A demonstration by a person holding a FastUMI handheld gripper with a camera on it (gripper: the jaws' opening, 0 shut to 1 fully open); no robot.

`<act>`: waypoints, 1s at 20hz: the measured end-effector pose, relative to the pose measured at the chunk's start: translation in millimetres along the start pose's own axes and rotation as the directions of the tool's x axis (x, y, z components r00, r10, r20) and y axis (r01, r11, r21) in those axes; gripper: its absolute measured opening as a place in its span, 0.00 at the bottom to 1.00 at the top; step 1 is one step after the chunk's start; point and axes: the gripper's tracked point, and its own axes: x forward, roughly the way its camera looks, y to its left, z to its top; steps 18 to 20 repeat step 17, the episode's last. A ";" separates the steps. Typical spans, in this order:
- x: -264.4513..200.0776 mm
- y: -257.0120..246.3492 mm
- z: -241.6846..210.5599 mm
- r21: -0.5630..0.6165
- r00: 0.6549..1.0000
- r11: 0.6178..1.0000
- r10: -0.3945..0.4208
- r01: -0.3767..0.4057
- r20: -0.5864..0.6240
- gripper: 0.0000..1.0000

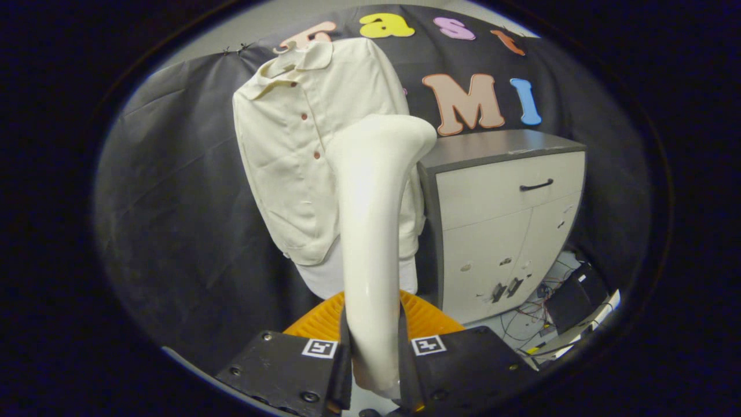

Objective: Iron the clothes twice with a garment steamer, once on the left side and once on the right side.

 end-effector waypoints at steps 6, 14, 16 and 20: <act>-123.5 10.7 8.3 -0.028 0.989 0.999 -0.029 0.033 0.142 0.33; -192.9 15.7 7.8 -0.064 0.979 0.998 0.009 0.004 0.202 0.33; -201.4 11.8 11.8 -0.078 0.976 0.997 0.010 0.007 0.216 0.33; -205.9 8.2 11.6 -0.079 0.976 0.997 0.009 0.009 0.216 0.33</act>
